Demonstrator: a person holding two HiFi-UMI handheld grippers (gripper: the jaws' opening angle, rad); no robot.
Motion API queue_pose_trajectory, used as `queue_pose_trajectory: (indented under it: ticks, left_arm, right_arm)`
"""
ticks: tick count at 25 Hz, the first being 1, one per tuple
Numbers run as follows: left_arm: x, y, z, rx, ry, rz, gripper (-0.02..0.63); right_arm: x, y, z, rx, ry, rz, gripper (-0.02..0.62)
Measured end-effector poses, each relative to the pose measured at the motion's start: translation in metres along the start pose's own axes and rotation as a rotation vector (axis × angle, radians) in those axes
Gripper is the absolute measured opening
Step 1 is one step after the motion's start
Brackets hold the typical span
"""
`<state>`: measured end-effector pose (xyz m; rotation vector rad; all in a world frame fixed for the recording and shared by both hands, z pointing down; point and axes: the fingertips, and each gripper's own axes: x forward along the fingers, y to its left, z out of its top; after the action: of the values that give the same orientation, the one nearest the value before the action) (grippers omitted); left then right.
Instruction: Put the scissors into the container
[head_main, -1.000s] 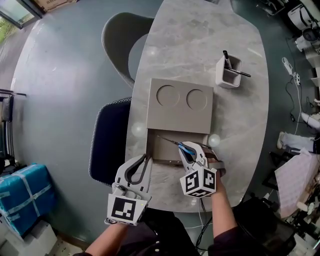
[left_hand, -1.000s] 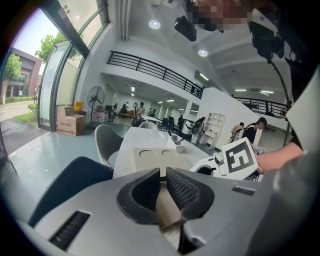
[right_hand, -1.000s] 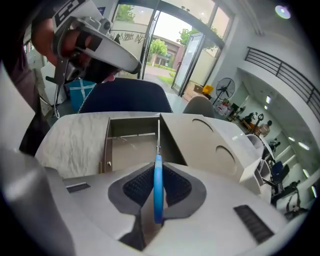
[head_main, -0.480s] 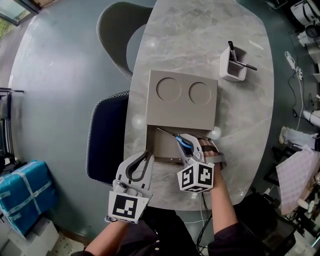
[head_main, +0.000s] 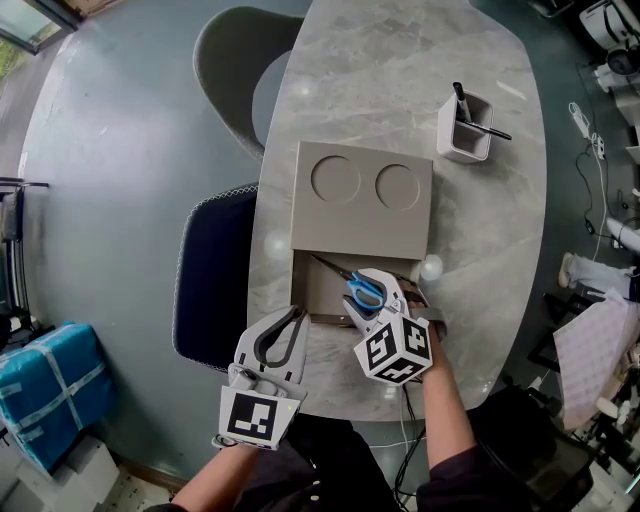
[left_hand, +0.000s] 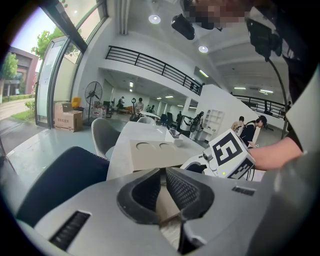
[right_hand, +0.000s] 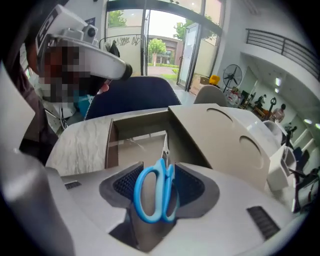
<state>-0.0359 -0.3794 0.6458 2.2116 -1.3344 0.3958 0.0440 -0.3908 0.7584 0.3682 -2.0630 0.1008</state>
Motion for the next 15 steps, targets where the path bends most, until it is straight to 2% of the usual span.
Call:
queue_pose_trajectory:
  ticks: [4, 7, 11, 13, 15]
  left_arm:
    - [0.001, 0.001, -0.001, -0.004, 0.002, 0.001, 0.046]
    - [0.001, 0.002, 0.0, -0.002, 0.001, 0.0, 0.046]
    - [0.003, 0.004, 0.001, -0.001, -0.001, -0.001, 0.046]
    - [0.004, 0.004, 0.001, 0.001, 0.001, -0.003, 0.046]
    - [0.003, 0.004, 0.002, 0.003, 0.0, -0.003, 0.046]
  right_arm:
    - [-0.003, 0.002, 0.007, 0.121, -0.05, 0.068, 0.219]
    - [-0.003, -0.002, 0.006, 0.136, -0.044, 0.046, 0.209]
    - [0.0, -0.01, 0.003, 0.099, -0.02, -0.006, 0.128]
    - [-0.002, -0.016, 0.005, 0.112, -0.032, -0.045, 0.024]
    - [-0.005, -0.019, 0.007, 0.128, -0.041, -0.055, 0.009]
